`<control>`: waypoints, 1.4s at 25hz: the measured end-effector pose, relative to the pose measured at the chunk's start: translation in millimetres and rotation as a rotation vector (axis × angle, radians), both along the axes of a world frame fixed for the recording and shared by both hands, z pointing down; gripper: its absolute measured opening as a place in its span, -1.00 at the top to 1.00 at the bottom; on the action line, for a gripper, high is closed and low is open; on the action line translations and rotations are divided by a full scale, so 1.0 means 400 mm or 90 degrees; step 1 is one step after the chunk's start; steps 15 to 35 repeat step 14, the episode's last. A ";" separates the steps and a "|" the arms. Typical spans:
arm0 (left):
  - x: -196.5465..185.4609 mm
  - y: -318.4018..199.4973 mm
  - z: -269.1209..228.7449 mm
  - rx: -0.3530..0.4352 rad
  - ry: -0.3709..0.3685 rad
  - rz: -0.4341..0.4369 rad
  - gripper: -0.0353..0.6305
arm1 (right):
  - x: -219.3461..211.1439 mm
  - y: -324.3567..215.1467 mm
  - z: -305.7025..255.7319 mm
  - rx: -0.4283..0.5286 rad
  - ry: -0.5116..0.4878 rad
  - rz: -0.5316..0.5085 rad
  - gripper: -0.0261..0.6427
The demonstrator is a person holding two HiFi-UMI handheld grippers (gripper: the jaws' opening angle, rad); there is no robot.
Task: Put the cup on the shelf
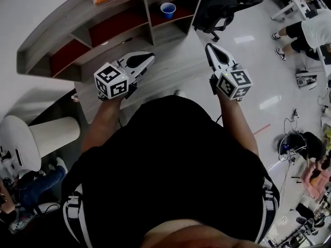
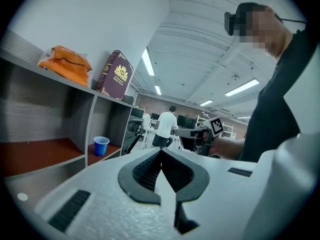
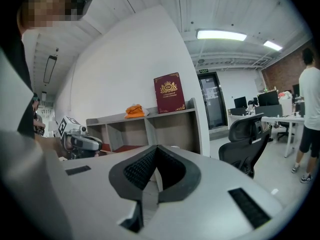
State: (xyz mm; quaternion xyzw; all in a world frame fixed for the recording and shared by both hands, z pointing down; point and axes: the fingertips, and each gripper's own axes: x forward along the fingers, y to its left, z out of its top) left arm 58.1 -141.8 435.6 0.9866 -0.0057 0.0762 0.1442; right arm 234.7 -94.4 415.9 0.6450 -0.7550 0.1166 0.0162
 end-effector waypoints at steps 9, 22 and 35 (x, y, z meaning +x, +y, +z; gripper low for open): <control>-0.029 0.006 0.011 0.013 -0.005 0.000 0.84 | -0.039 0.005 0.017 -0.008 -0.019 -0.010 0.89; -0.036 0.009 0.013 0.014 -0.005 0.002 0.84 | -0.038 0.007 0.025 -0.012 -0.013 -0.014 0.89; -0.036 0.009 0.013 0.014 -0.005 0.002 0.84 | -0.038 0.007 0.025 -0.012 -0.013 -0.014 0.89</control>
